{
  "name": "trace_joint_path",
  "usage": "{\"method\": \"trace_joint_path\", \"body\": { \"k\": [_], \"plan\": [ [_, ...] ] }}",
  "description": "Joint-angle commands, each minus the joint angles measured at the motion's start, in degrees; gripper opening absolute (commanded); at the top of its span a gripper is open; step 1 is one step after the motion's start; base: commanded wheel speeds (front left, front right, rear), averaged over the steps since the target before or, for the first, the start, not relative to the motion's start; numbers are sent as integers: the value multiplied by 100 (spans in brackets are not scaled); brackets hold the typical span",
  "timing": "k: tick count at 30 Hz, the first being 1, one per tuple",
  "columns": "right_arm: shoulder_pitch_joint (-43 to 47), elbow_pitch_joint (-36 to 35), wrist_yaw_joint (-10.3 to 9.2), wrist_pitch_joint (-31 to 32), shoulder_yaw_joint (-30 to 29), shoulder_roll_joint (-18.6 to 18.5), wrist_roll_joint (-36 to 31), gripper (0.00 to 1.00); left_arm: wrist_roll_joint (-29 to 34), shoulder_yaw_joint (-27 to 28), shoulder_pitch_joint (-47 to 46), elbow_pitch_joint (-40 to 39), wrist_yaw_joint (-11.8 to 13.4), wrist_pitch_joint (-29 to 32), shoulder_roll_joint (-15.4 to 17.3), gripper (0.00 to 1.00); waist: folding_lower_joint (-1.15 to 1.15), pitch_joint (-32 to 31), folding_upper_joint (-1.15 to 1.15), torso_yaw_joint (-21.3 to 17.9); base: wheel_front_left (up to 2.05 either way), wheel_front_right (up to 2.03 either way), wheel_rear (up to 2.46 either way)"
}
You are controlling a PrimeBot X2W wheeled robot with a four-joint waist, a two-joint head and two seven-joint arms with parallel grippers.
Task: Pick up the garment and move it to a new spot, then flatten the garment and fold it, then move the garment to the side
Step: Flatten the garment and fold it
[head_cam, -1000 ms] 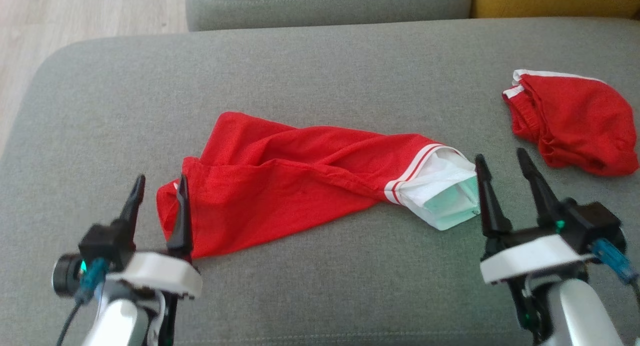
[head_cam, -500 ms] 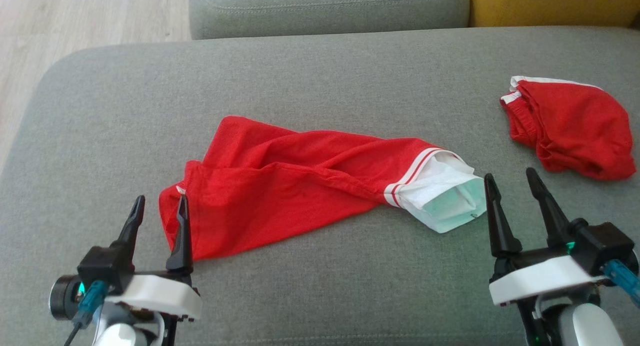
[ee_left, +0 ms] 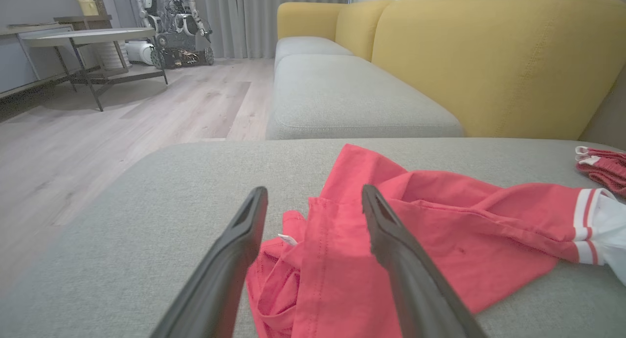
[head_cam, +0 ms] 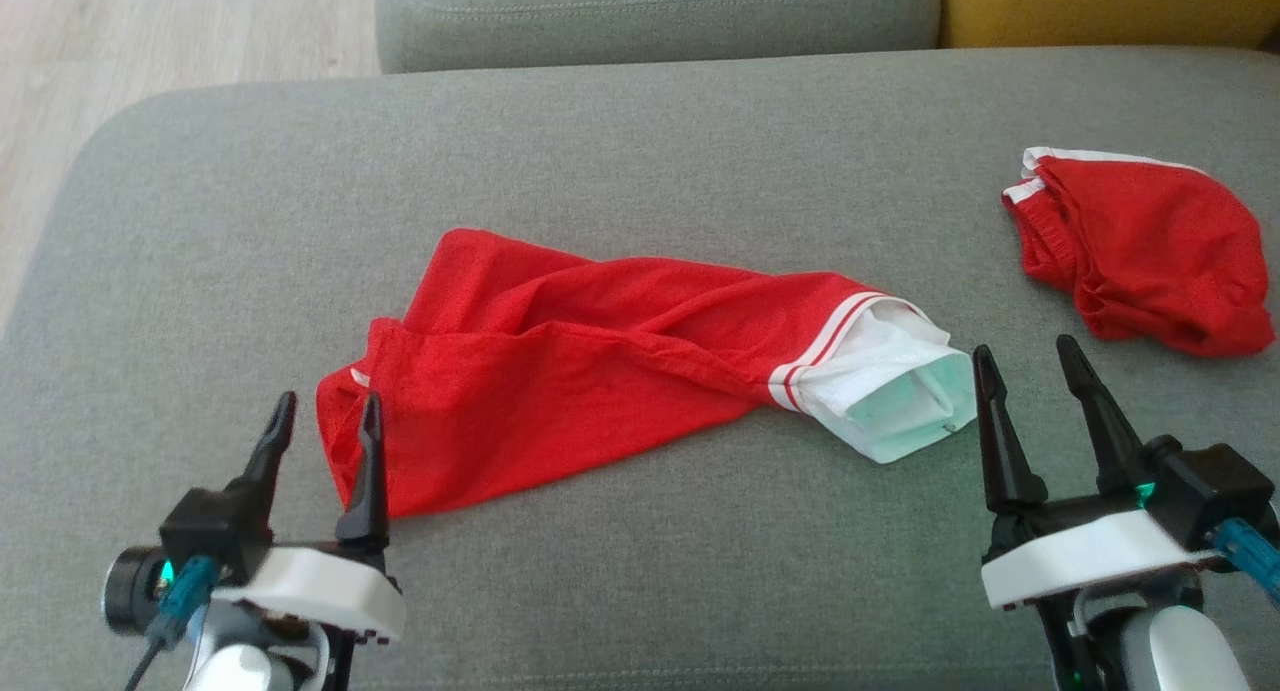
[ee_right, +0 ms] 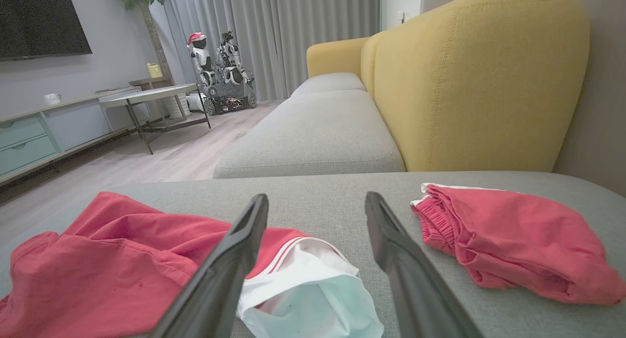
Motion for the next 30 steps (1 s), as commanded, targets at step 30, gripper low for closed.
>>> {"method": "trace_joint_path", "body": {
  "k": [30],
  "plan": [
    [-483, -66, -5, -115, 195, -19, 102, 100, -1182, 119, -2256, 2300, -1428, 1083, 163, 100, 0, 607, 0, -248, 0, 0, 0]
  ]
}}
